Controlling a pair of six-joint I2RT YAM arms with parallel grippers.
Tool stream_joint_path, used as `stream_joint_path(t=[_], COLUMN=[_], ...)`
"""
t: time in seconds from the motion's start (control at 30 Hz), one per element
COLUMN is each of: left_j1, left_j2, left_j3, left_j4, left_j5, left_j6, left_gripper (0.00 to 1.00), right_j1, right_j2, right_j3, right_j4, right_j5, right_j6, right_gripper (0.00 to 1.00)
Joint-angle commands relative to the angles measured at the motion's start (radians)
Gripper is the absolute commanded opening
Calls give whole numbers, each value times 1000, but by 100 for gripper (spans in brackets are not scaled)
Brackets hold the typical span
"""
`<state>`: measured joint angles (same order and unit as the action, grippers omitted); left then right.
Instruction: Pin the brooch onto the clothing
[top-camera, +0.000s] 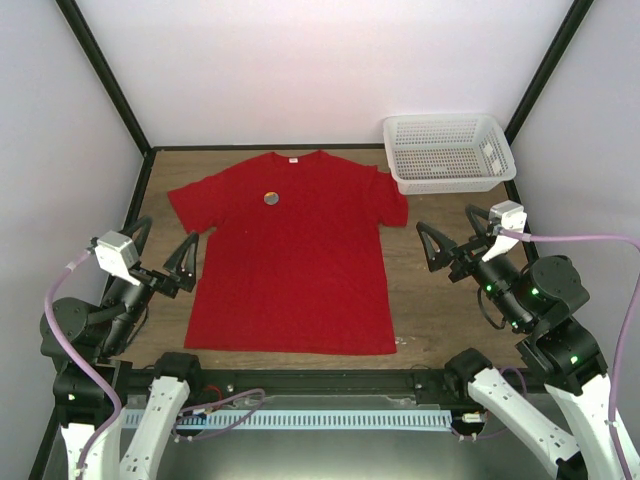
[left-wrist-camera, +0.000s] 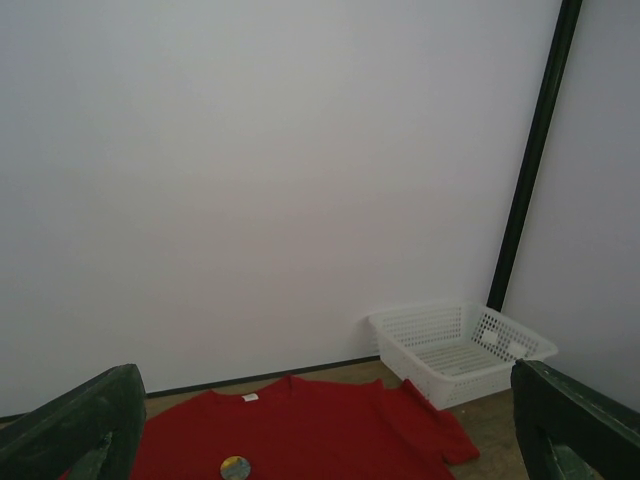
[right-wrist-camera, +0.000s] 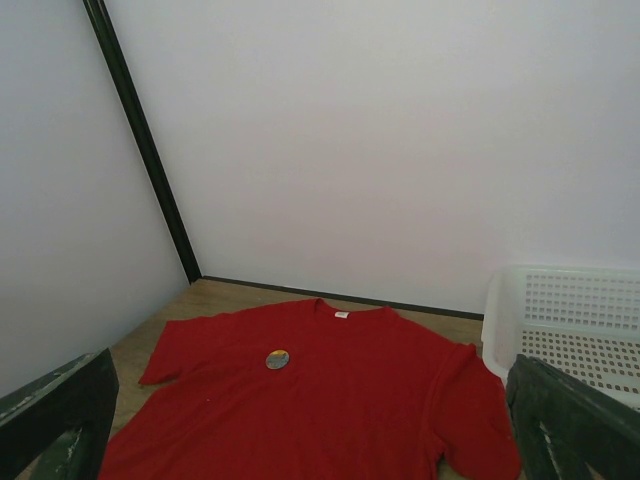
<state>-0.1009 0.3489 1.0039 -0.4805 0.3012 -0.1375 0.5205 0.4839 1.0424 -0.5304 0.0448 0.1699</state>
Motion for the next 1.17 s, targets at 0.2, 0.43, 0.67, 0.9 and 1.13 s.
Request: stream_joint_path(t=[0.2,0.43,0.67,0.9,1.13], left_j1=[-4,-3,-3,-3,-3], left_j2=[9,6,7,123,104], left_j3=[-7,-5,-10,25,5], left_j4=[27,27,28,-76,-54], left_j5=[20,22,19,-69,-124], left_j6=[-11,-12,-17,-57,-69], left_gripper=[100,100,100,100,100], right_j1=[-1,-1,-1,-1,-1], right_j2=[-8,-7,-8,-1,1], right_j3=[1,1,-5,-21,-22], right_j4=[28,29,32,28,33], right_j5=[-14,-16,-10,9,15], right_j6=[-1,-1,3,29,26], right_gripper=[100,100,100,100,100])
